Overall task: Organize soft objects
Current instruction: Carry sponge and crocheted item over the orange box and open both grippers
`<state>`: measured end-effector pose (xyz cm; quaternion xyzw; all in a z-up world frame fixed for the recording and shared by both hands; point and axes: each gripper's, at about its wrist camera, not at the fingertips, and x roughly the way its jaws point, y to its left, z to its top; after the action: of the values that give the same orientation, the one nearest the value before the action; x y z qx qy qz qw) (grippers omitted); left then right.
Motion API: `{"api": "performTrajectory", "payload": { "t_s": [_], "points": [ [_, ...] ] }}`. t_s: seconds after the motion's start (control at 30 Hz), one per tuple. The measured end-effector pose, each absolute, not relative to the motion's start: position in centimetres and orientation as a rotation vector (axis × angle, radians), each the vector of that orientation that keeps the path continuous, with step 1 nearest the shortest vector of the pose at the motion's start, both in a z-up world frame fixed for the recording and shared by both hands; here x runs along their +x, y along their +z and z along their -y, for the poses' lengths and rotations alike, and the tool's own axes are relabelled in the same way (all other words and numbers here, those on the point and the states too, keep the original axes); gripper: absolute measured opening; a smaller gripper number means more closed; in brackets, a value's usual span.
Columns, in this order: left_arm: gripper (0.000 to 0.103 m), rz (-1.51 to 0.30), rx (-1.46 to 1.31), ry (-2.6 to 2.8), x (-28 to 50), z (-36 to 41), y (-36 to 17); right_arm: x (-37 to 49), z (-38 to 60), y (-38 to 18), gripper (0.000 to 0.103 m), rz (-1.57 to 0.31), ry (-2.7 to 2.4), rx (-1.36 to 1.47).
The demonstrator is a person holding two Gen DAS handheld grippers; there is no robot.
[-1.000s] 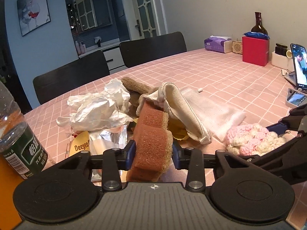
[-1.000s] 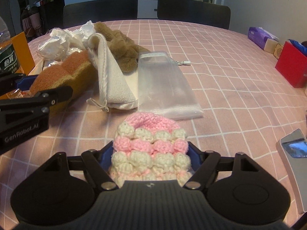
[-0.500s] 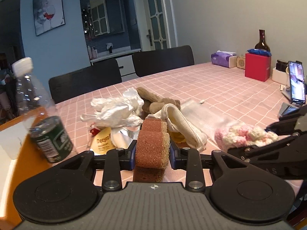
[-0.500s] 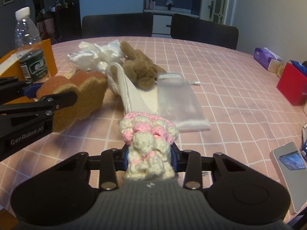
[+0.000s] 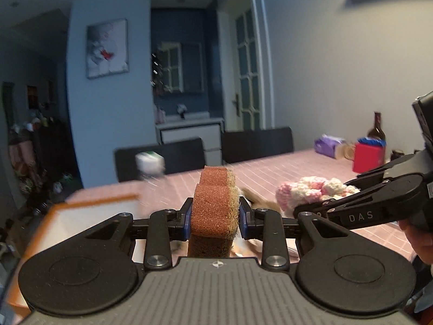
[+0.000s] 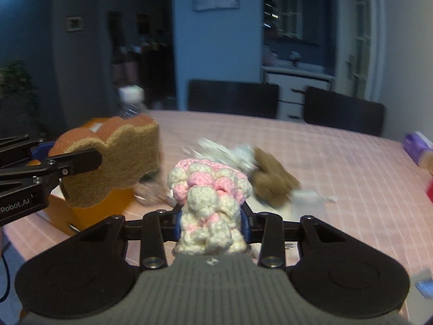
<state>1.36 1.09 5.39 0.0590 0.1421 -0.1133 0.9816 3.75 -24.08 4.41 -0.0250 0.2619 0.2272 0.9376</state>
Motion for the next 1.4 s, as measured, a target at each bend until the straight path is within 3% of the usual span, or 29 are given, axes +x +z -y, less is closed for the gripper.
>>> {"api": "performTrajectory", "payload": {
  "t_s": [0.27,0.67,0.83,1.17,1.4],
  "points": [
    [0.036,-0.458,0.145,-0.132,3.7,-8.0,9.1,6.0,14.1,7.8,0.038,-0.537,0.798,-0.127],
    [0.036,-0.946,0.201,-0.067,13.5,-15.1,4.4,16.4,-0.7,1.5,0.040,-0.943,0.956,-0.298],
    [0.036,-1.006,0.221,-0.077,14.4,-16.3,2.4,17.7,-3.6,-1.1,0.041,-1.020,0.915,-0.385],
    [0.036,-1.059,0.289,-0.060,14.1,-16.4,0.8,18.5,-6.1,-2.4,0.056,-1.020,0.916,-0.503],
    [0.044,-1.062,0.261,-0.043,13.6,-16.8,1.3,18.3,-4.7,-2.3,0.061,-1.021,0.938,-0.478]
  ]
}}
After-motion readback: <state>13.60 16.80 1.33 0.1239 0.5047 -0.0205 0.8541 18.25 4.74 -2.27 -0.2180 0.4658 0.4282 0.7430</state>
